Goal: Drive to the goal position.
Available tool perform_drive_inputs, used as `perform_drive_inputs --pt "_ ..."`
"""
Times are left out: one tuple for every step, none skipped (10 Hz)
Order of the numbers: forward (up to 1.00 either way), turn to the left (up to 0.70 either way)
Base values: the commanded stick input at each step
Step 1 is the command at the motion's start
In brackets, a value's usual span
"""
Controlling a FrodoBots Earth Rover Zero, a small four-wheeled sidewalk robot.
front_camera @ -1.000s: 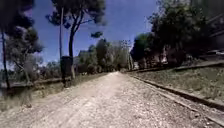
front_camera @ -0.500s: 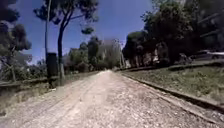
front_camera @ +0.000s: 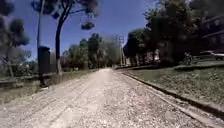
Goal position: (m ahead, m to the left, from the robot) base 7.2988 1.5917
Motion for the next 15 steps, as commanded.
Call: perform_drive_inputs --pt "0.85 0.00" --pt "0.85 0.00" --pt "0.85 0.00" --pt "0.85 0.00" --pt "0.85 0.00" --pt "0.85 0.00" --pt "0.85 0.00" --pt "0.85 0.00" --pt "0.85 0.00" --pt "0.85 0.00" --pt "0.85 0.00" --pt "0.85 0.00" --pt "0.85 0.09" --pt "0.85 0.26" --pt "0.85 0.32"
